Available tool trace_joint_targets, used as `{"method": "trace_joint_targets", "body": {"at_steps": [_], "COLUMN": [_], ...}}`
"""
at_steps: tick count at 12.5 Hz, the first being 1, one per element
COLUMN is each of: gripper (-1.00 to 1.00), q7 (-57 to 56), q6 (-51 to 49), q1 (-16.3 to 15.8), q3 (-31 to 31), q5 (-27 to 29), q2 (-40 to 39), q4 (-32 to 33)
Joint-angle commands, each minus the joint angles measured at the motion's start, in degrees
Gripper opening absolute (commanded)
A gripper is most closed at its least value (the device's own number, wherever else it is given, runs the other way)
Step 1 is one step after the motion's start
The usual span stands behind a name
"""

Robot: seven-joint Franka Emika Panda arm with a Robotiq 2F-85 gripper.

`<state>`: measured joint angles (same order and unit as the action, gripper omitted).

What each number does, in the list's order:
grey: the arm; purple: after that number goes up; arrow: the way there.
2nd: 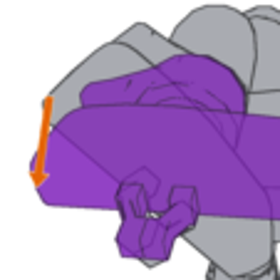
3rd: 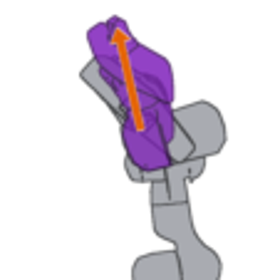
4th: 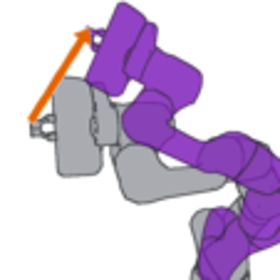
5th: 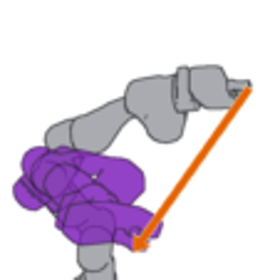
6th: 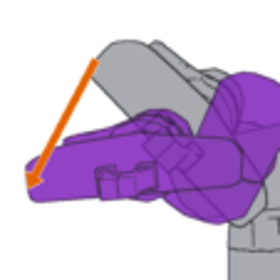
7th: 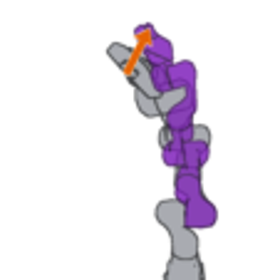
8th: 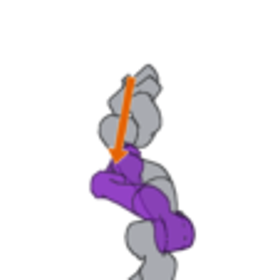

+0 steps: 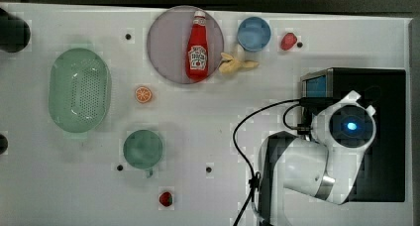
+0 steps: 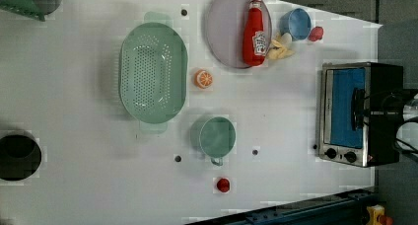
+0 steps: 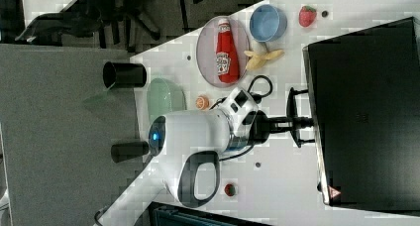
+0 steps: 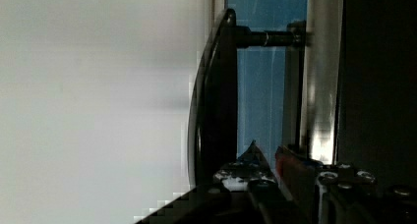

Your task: Flap open oven.

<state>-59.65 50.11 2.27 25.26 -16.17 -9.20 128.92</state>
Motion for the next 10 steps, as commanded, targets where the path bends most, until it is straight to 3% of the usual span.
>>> {"method": "trace_joint_targets", "body": {"at_steps": [1,7,10], "gripper": [-0.65,-0.65,-0.65], "q7": [13.2,24.54,38.05], "q6": [-0.86,-1.29,-1.61], "q1": [-3.26,-5.64,-7.51], "q3": [-3.05,-8.26,-10.78], "q5": [-5.72,-16.64,-22.7], "q2": [0.49,-2.57,-6.34], "q4": [1.02,2.77,2.76]}}
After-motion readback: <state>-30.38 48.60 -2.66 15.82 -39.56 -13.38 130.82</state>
